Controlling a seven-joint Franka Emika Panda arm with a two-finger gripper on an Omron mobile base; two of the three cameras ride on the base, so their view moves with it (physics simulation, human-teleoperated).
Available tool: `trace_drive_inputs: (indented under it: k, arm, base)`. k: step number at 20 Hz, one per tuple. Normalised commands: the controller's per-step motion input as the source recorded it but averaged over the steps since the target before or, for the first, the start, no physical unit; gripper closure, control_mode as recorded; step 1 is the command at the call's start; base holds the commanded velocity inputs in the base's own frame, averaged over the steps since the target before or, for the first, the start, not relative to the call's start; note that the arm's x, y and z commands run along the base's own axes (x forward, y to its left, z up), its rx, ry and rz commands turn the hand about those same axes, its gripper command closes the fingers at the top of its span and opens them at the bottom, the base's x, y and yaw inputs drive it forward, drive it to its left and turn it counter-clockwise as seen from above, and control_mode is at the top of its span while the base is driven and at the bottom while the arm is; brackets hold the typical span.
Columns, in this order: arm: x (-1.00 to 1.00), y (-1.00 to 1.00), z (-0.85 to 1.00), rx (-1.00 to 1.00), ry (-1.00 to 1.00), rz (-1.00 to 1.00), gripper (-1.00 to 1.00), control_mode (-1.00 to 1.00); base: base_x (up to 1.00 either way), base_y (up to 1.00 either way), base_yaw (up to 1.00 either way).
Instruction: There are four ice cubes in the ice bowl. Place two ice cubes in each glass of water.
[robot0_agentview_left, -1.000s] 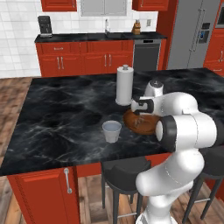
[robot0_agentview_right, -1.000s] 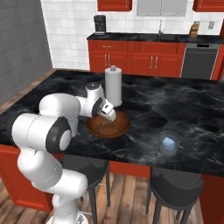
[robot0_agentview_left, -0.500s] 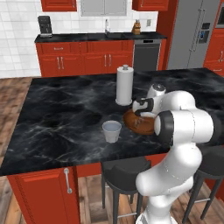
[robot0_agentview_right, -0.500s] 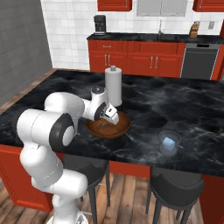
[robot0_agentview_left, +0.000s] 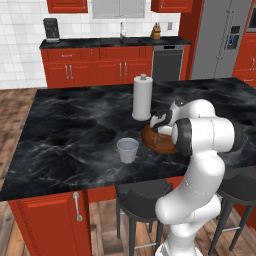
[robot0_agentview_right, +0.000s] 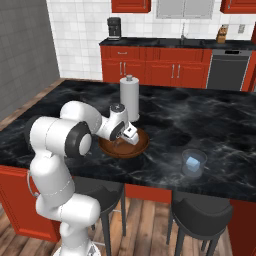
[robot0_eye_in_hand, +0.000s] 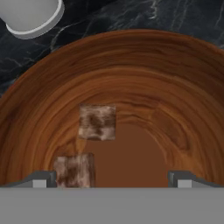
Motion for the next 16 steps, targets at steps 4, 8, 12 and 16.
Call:
trace_drive_inputs:
  k: [4, 8, 12, 16]
  arm:
    - [0.12, 0.0, -0.15, 0.02, 0.0, 0.0, -1.0, -1.0]
    - [0.06, 0.0, -0.12, 0.0, 0.0, 0.0, -1.0, -1.0]
    - [0.2, 0.0, -0.13, 0.0, 0.0, 0.0, -1.0, -1.0]
    - [0.22, 0.0, -0.13, 0.0, 0.0, 0.0, -1.0, -1.0]
  base:
    - [0.0, 0.0, 0.0]
    - [0.0, 0.0, 0.0]
    - [0.0, 0.0, 0.0]
    - [0.0, 0.0, 0.0]
